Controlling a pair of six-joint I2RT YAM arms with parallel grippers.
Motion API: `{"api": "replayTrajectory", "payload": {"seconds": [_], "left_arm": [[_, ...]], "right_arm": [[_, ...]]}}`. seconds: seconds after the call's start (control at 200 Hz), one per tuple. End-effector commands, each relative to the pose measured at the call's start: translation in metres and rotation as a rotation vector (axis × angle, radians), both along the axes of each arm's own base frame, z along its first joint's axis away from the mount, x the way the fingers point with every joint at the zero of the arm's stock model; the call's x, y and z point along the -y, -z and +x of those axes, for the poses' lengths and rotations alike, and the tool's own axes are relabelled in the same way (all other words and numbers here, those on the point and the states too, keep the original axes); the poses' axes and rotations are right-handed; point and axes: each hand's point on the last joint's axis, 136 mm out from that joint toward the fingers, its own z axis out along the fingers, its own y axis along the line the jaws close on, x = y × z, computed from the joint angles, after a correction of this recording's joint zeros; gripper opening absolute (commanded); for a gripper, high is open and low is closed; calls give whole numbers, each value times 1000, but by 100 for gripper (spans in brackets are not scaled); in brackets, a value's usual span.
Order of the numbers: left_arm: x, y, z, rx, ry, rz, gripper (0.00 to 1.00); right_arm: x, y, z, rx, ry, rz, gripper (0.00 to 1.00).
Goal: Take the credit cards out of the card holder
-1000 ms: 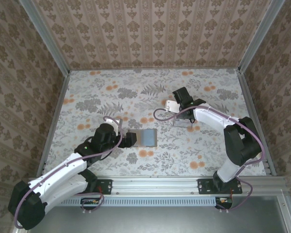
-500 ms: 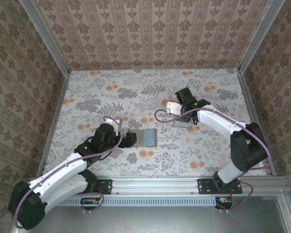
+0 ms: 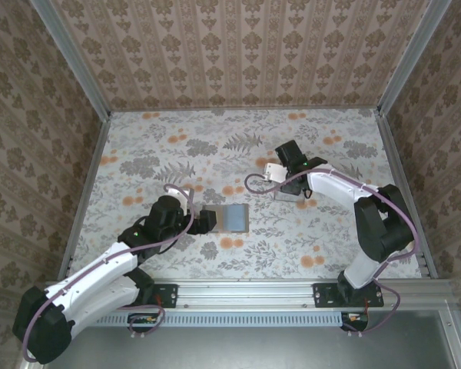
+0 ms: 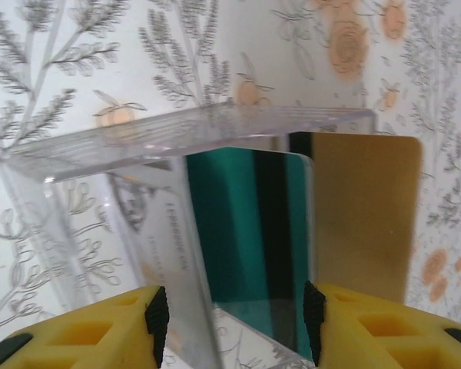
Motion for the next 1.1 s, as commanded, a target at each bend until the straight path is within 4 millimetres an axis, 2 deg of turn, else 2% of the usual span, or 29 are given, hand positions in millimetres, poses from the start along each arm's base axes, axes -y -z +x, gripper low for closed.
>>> {"api": "replayTrajectory", "payload": {"seconds": [0.0,0.29,0.425,0.53,0.75,0.86,1.04,1.095], "left_arm": [[-6,5,0,-8,-16,17,100],[-6,5,0,-9,-16,14,100],[-7,6,0,-11,-18,18,100],[-7,6,0,-10,-18,18,100],[-7,7,1,-15,-18,18,100],[-7,8,1,-18,-19,21,100],[-9,8,2,-15,-30,25,100],[-9,8,3,-13,-32,26,99]], "right_arm": [[5,-20,27,107,67,1,54],[16,-24,48,176,130,-40,54],[16,-19,51,167,146,-38,56],[16,-23,55,194,164,-29,56],[15,-49,50,266,183,47,59],[17,-72,47,329,233,118,59],[11,-104,28,368,356,302,58],[4,-113,20,378,390,376,58]]}}
